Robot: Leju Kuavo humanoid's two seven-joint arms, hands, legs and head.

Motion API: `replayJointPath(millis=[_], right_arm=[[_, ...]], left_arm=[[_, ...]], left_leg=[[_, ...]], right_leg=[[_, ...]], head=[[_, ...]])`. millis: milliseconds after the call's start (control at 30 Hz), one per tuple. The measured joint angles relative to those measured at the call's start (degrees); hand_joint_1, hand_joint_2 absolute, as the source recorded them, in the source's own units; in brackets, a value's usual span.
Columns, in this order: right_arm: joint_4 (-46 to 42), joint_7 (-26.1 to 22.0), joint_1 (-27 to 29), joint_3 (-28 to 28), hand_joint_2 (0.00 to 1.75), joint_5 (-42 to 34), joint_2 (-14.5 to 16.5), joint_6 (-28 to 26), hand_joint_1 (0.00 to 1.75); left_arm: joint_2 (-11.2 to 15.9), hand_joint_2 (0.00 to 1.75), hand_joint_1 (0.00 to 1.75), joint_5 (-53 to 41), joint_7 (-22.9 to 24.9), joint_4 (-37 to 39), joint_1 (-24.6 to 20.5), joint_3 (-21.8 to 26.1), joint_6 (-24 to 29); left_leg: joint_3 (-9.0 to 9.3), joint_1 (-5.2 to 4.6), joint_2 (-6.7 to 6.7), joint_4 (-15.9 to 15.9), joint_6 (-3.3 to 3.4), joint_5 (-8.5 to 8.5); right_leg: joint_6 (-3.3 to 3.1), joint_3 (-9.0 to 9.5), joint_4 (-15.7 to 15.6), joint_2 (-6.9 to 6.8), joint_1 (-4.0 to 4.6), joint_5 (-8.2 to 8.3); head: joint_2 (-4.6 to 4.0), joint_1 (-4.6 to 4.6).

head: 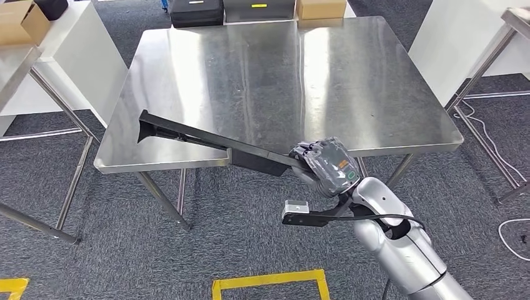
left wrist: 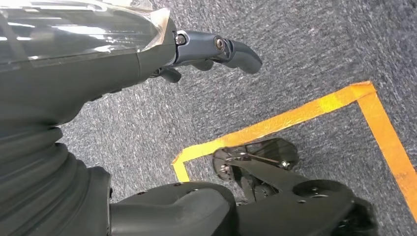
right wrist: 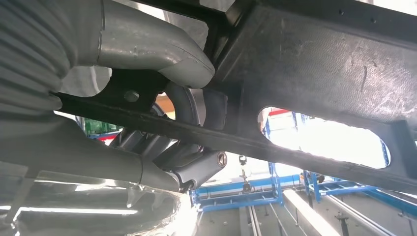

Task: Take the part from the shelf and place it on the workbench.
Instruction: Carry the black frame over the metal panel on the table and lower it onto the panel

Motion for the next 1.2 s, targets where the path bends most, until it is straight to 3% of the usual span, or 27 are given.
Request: replayJointPath(millis=[33, 100, 200, 267, 300, 367, 433, 467, 500, 533, 600, 633, 733, 800, 900, 933, 967, 1000, 1067, 1100, 1133, 1200], right_arm=[[0.0, 0.0, 0.0, 0.0, 1.75, 0.0, 0.0, 0.0, 1.75], [0.0, 0.0, -0.2, 0.0, 1.75, 0.0, 0.1, 0.0, 1.75], [0.0, 0.0, -0.2, 0.0, 1.75, 0.0, 0.2, 0.0, 1.75], [0.0, 0.0, -0.3, -0.1, 1.75, 0.0, 0.2, 0.0, 1.75], [0.0, 0.0, -0.4, -0.1, 1.75, 0.0, 0.2, 0.0, 1.75], [0.0, 0.0, -0.4, -0.1, 1.75, 0.0, 0.2, 0.0, 1.75], [0.1, 0.0, -0.2, -0.1, 1.75, 0.0, 0.1, 0.0, 1.75], [0.1, 0.0, -0.1, -0.1, 1.75, 0.0, 0.1, 0.0, 1.75], [0.1, 0.0, 0.0, -0.1, 1.75, 0.0, 0.1, 0.0, 1.75], [0.2, 0.0, 0.0, -0.1, 1.75, 0.0, 0.1, 0.0, 1.75], [0.2, 0.0, -0.1, -0.1, 1.75, 0.0, 0.1, 0.0, 1.75], [0.2, 0.0, -0.1, -0.1, 1.75, 0.0, 0.1, 0.0, 1.75], [0.2, 0.1, -0.2, -0.1, 1.75, 0.0, 0.1, -0.1, 1.75], [0.2, 0.1, -0.2, -0.1, 1.75, 0.0, 0.2, -0.1, 1.75], [0.2, 0.1, -0.2, 0.0, 1.75, 0.0, 0.3, -0.1, 1.75], [0.2, 0.1, -0.2, 0.0, 1.75, 0.0, 0.3, -0.1, 1.75], [0.2, 0.1, -0.2, 0.0, 1.75, 0.1, 0.3, -0.1, 1.75], [0.2, 0.1, -0.1, 0.0, 1.75, 0.1, 0.3, -0.1, 1.75], [0.2, 0.1, -0.2, 0.0, 1.75, 0.1, 0.3, -0.1, 1.75], [0.2, 0.1, -0.2, 0.0, 1.75, 0.1, 0.3, -0.1, 1.75], [0.2, 0.2, -0.3, -0.1, 1.75, 0.2, 0.3, -0.1, 1.75], [0.2, 0.4, -0.3, -0.1, 1.75, 0.2, 0.4, -0.1, 1.75]], left_arm=[[0.0, 1.75, 0.00, 0.0, 0.0, 0.0, 0.0, 0.0, 0.0], [0.1, 1.75, 0.00, 0.0, 0.0, -0.1, -0.1, -0.1, 0.0], [0.1, 1.75, 0.00, 0.3, 0.0, -0.3, -0.2, -0.3, 0.0], [0.1, 1.75, 0.00, 0.4, 0.1, -0.4, -0.2, -0.4, 0.0], [0.1, 1.75, 0.00, 0.4, 0.1, -0.5, -0.2, -0.4, -0.1], [0.0, 1.75, 0.00, 0.4, 0.1, -0.5, -0.2, -0.4, -0.1], [0.0, 1.75, 0.00, 0.4, 0.1, -0.5, -0.2, -0.4, -0.1], [0.0, 1.75, 0.00, 0.4, 0.1, -0.5, -0.2, -0.5, -0.2], [0.0, 1.75, 0.00, 0.4, 0.1, -0.5, -0.2, -0.5, -0.2], [0.0, 1.75, 0.00, 0.4, 0.1, -0.5, -0.1, -0.5, -0.2], [0.0, 1.75, 0.00, 0.4, 0.1, -0.6, -0.2, -0.6, -0.2], [0.0, 1.75, 0.00, 0.4, 0.1, -0.6, -0.2, -0.6, -0.2], [0.0, 1.75, 0.00, 0.4, 0.2, -0.7, -0.2, -0.6, -0.2], [0.1, 1.75, 0.00, 0.4, 0.2, -0.7, -0.2, -0.7, -0.2], [0.1, 1.75, 0.00, 0.5, 0.2, -0.8, -0.1, -0.8, -0.3], [0.1, 1.75, 0.00, 0.5, 0.2, -0.8, 0.0, -0.8, -0.3], [0.1, 1.75, 0.00, 0.5, 0.2, -0.8, 0.0, -0.8, -0.3], [0.1, 1.75, 0.00, 0.6, 0.2, -0.9, 0.1, -0.9, -0.3], [0.1, 1.75, 0.00, 0.9, 0.2, -1.0, 0.1, -0.9, -0.1], [0.2, 1.75, 0.00, 1.0, 0.2, -1.1, 0.1, -1.0, 0.0], [0.2, 1.75, 0.00, 1.1, 0.3, -1.3, 0.1, -1.1, 0.0], [0.2, 1.75, 0.00, 1.3, 0.4, -1.5, 0.1, -1.3, 0.1]], left_leg=[[1.71, -0.33, 0.02, -4.0, 0.70, 2.35], [4.70, -1.04, 0.26, -10.4, 1.84, 4.90], [5.59, -1.65, 0.32, -12.6, 2.22, 4.88], [6.45, -1.45, 0.19, -13.7, 2.41, 5.18], [6.96, -1.28, 0.14, -14.2, 2.53, 5.34], [7.50, -1.20, 0.04, -14.7, 2.81, 5.34], [7.65, -1.26, -0.18, -14.6, 2.90, 5.11], [7.76, -1.27, -0.33, -14.6, 2.85, 4.98], [7.93, -1.26, -0.50, -14.5, 2.73, 4.80], [8.14, -1.25, -0.63, -14.4, 2.55, 4.57], [8.41, -1.46, -0.80, -14.0, 1.94, 3.93], [8.46, -1.56, -0.84, -13.9, 1.65, 3.69], [8.48, -1.38, -0.83, -13.8, 0.82, 3.28], [7.57, -1.19, -0.64, -11.5, 0.15, 1.72], [2.21, -0.82, -0.25, -1.2, -0.71, -2.93], [0.52, -0.71, -0.18, 1.5, -0.88, -3.44], [-0.26, -0.66, -0.13, 2.1, -0.96, -2.82], [0.22, -0.63, -0.07, 0.3, -0.91, -1.01], [3.65, -0.64, 0.04, -7.5, -0.51, 3.44], [5.24, -0.76, 0.04, -10.9, -0.23, 4.79], [6.21, -0.93, 0.02, -13.0, 0.05, 5.30], [6.51, -1.33, -0.07, -13.7, 0.66, 4.99]], right_leg=[[-0.19, 0.28, 0.0, 0.01, 0.13, -0.15], [-0.25, 0.55, -0.1, 0.02, 0.56, -0.48], [0.39, 0.58, -0.3, -0.15, 0.66, -0.77], [0.81, 0.27, 0.5, -0.34, 0.74, -1.42], [0.81, -0.65, 2.4, -0.37, 0.81, -2.30], [0.57, -4.50, 9.5, -0.33, 0.70, -5.00], [0.89, -8.21, 15.3, -0.31, 0.53, -6.33], [1.33, -8.64, 15.2, -0.31, 0.46, -5.61], [1.88, -7.81, 12.6, -0.32, 0.37, -3.94], [2.39, -5.99, 8.4, -0.33, 0.24, -1.77], [2.51, -2.57, 1.1, -0.31, 0.18, 1.27], [2.18, -1.73, -0.5, -0.28, 0.25, 1.83], [0.82, -1.31, -1.1, -0.24, 0.28, 1.89], [0.08, -0.83, -1.4, -0.26, -0.14, 1.85], [-0.60, -0.31, -1.4, -0.28, -0.18, 1.47], [-0.72, -0.19, -1.4, -0.27, -0.15, 1.36], [-0.76, -0.05, -1.4, -0.25, -0.13, 1.23], [-0.73, 0.19, -1.4, -0.22, -0.13, 1.07], [-0.45, 0.79, -1.4, -0.15, -0.09, 0.64], [-0.21, 0.98, -1.4, -0.14, 0.05, 0.40], [0.04, 1.06, -1.4, -0.14, 0.17, 0.22], [0.66, 1.08, -1.6, -0.17, 0.35, 0.02]], head=[[0.00, 0.01], [0.00, 0.05], [0.00, 0.05], [0.00, 0.09], [0.00, 0.14], [0.00, 0.20], [0.00, 0.22], [0.00, 0.24], [0.00, 0.25], [0.00, 0.26], [0.00, 0.24], [0.00, 0.20], [0.00, 0.16], [0.00, -0.01], [0.00, -0.24], [0.00, -0.21], [0.00, -0.24], [0.00, -0.24], [0.00, -0.24], [0.00, -0.19], [0.00, -0.19], [0.00, -0.17]])
